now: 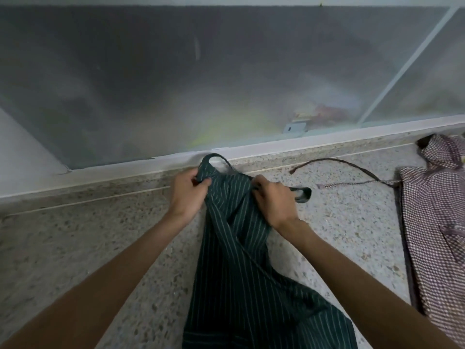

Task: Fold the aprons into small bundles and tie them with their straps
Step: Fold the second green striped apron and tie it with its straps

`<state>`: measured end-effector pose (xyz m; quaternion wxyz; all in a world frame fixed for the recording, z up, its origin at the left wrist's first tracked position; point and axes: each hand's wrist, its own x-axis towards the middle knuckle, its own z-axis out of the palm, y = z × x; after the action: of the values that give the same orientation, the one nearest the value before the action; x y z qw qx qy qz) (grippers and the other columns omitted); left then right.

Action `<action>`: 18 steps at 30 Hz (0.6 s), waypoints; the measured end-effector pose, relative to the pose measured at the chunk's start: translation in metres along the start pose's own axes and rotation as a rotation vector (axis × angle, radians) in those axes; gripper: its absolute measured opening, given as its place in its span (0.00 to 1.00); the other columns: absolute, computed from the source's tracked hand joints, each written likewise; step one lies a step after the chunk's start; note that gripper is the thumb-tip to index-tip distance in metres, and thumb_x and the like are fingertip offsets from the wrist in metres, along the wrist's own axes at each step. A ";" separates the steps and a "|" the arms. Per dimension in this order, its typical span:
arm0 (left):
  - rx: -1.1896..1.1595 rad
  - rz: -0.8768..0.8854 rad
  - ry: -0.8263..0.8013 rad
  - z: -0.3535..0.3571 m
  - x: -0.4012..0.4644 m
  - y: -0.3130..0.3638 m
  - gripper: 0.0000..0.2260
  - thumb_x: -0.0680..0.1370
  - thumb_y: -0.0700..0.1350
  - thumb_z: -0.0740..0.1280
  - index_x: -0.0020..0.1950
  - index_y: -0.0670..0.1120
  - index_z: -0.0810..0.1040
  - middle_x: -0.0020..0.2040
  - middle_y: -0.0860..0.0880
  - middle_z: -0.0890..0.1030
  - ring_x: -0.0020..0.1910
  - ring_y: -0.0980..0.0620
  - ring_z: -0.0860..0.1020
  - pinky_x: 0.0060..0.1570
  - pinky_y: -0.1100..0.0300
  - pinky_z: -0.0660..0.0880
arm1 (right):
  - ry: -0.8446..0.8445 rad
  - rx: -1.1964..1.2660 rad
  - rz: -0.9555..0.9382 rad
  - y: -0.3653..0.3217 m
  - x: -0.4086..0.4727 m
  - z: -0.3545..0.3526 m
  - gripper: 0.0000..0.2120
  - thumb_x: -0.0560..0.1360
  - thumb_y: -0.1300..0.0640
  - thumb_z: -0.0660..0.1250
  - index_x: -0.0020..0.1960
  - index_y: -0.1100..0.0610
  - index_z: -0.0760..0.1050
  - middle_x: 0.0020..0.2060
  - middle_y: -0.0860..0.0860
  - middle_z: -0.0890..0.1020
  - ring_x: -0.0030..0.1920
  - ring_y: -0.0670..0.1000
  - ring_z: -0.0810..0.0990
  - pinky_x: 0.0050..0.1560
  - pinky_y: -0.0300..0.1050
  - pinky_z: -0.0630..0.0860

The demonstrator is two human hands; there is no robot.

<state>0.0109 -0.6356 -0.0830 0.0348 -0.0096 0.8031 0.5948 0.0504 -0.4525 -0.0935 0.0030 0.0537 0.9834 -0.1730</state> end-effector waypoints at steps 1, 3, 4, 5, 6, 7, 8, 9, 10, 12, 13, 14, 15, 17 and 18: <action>-0.021 -0.009 0.023 0.006 0.000 0.003 0.07 0.76 0.36 0.66 0.42 0.47 0.78 0.37 0.48 0.80 0.33 0.53 0.76 0.35 0.62 0.72 | -0.023 0.037 0.003 -0.002 0.005 0.004 0.17 0.77 0.61 0.60 0.65 0.52 0.68 0.53 0.57 0.81 0.52 0.60 0.79 0.43 0.50 0.73; -0.028 -0.039 -0.063 0.015 -0.002 0.010 0.05 0.76 0.40 0.67 0.51 0.47 0.78 0.41 0.54 0.78 0.38 0.58 0.76 0.38 0.71 0.71 | -0.027 0.086 0.083 -0.002 0.008 0.004 0.24 0.76 0.64 0.61 0.70 0.53 0.62 0.60 0.57 0.77 0.58 0.60 0.76 0.52 0.52 0.75; -0.018 -0.058 -0.172 0.018 -0.003 0.011 0.11 0.77 0.45 0.67 0.58 0.47 0.76 0.45 0.56 0.77 0.43 0.59 0.76 0.44 0.73 0.70 | 0.018 0.102 0.133 0.001 0.008 0.002 0.24 0.76 0.64 0.61 0.71 0.54 0.62 0.62 0.56 0.75 0.60 0.59 0.74 0.54 0.52 0.74; -0.019 -0.089 -0.304 0.020 -0.004 0.010 0.18 0.76 0.52 0.66 0.64 0.50 0.72 0.49 0.58 0.76 0.50 0.59 0.75 0.51 0.70 0.69 | 0.069 0.119 0.168 0.005 0.007 0.000 0.23 0.76 0.63 0.61 0.70 0.54 0.63 0.62 0.55 0.75 0.60 0.58 0.74 0.55 0.52 0.75; 0.012 -0.100 -0.409 0.020 -0.005 0.006 0.22 0.76 0.57 0.64 0.68 0.53 0.69 0.53 0.60 0.75 0.55 0.58 0.74 0.57 0.64 0.69 | 0.099 0.150 0.180 0.011 0.005 -0.002 0.20 0.77 0.62 0.61 0.68 0.54 0.66 0.60 0.54 0.76 0.58 0.56 0.76 0.53 0.51 0.76; 0.063 -0.078 -0.446 0.019 -0.005 0.000 0.22 0.76 0.59 0.62 0.69 0.54 0.68 0.54 0.61 0.74 0.57 0.58 0.73 0.58 0.60 0.68 | 0.105 0.194 0.189 0.017 0.003 -0.004 0.16 0.78 0.61 0.60 0.65 0.54 0.70 0.57 0.53 0.78 0.55 0.55 0.78 0.51 0.50 0.77; 0.144 -0.024 -0.392 0.016 -0.004 -0.008 0.19 0.78 0.57 0.61 0.68 0.54 0.70 0.55 0.60 0.74 0.56 0.58 0.73 0.57 0.59 0.69 | 0.090 0.248 0.210 0.022 0.001 -0.007 0.12 0.78 0.60 0.61 0.61 0.54 0.74 0.54 0.52 0.81 0.51 0.53 0.80 0.48 0.46 0.77; 0.212 0.057 -0.282 0.009 -0.001 -0.016 0.15 0.78 0.54 0.62 0.64 0.53 0.73 0.55 0.59 0.76 0.55 0.57 0.75 0.55 0.59 0.72 | 0.066 0.304 0.231 0.025 -0.001 -0.009 0.10 0.79 0.57 0.61 0.57 0.55 0.77 0.50 0.53 0.83 0.47 0.52 0.81 0.45 0.43 0.76; 0.285 0.139 -0.198 0.003 0.003 -0.025 0.11 0.79 0.50 0.63 0.61 0.52 0.75 0.54 0.57 0.77 0.54 0.56 0.77 0.53 0.58 0.74 | 0.040 0.350 0.239 0.027 -0.002 -0.011 0.10 0.79 0.55 0.61 0.54 0.56 0.79 0.47 0.53 0.84 0.44 0.52 0.82 0.43 0.43 0.77; 0.469 0.277 -0.190 -0.009 0.006 -0.047 0.08 0.77 0.46 0.66 0.56 0.50 0.77 0.53 0.55 0.80 0.52 0.53 0.79 0.52 0.57 0.75 | -0.040 0.443 0.241 0.022 -0.005 -0.009 0.16 0.80 0.50 0.60 0.49 0.60 0.81 0.42 0.55 0.84 0.41 0.55 0.83 0.45 0.48 0.79; 0.610 0.338 -0.236 -0.013 0.007 -0.058 0.09 0.77 0.48 0.66 0.57 0.50 0.77 0.54 0.54 0.80 0.54 0.53 0.78 0.52 0.57 0.74 | -0.079 0.499 0.248 0.016 -0.006 -0.007 0.18 0.79 0.48 0.60 0.49 0.61 0.81 0.42 0.55 0.84 0.41 0.55 0.83 0.47 0.49 0.80; 0.756 0.372 -0.287 -0.015 0.005 -0.066 0.11 0.77 0.51 0.65 0.58 0.51 0.77 0.57 0.53 0.79 0.56 0.52 0.76 0.54 0.57 0.73 | -0.105 0.542 0.262 0.009 -0.005 -0.002 0.18 0.78 0.47 0.62 0.49 0.61 0.81 0.42 0.53 0.84 0.41 0.54 0.82 0.49 0.48 0.80; 0.875 0.386 -0.305 -0.014 0.003 -0.071 0.14 0.78 0.56 0.61 0.59 0.51 0.77 0.58 0.54 0.78 0.58 0.52 0.74 0.55 0.57 0.71 | -0.116 0.557 0.286 0.002 -0.004 0.004 0.17 0.77 0.46 0.63 0.48 0.60 0.81 0.40 0.51 0.83 0.40 0.52 0.81 0.49 0.47 0.79; 0.955 0.318 -0.229 -0.010 -0.002 -0.069 0.23 0.77 0.64 0.54 0.57 0.52 0.78 0.55 0.54 0.78 0.56 0.52 0.74 0.54 0.56 0.72 | -0.176 0.458 0.327 -0.010 -0.001 0.016 0.17 0.75 0.44 0.65 0.40 0.57 0.80 0.31 0.49 0.79 0.34 0.50 0.78 0.43 0.45 0.77; 0.909 0.251 -0.176 -0.006 -0.002 -0.063 0.25 0.76 0.67 0.52 0.53 0.51 0.79 0.51 0.54 0.79 0.52 0.51 0.76 0.50 0.56 0.73 | -0.206 0.385 0.338 -0.015 -0.001 0.021 0.19 0.74 0.41 0.65 0.34 0.55 0.76 0.26 0.48 0.76 0.31 0.49 0.76 0.37 0.43 0.75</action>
<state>0.0157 -0.6600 -0.1410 0.0312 0.1543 0.9707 0.1815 0.0490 -0.4735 -0.1084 0.1215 0.1989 0.9040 -0.3584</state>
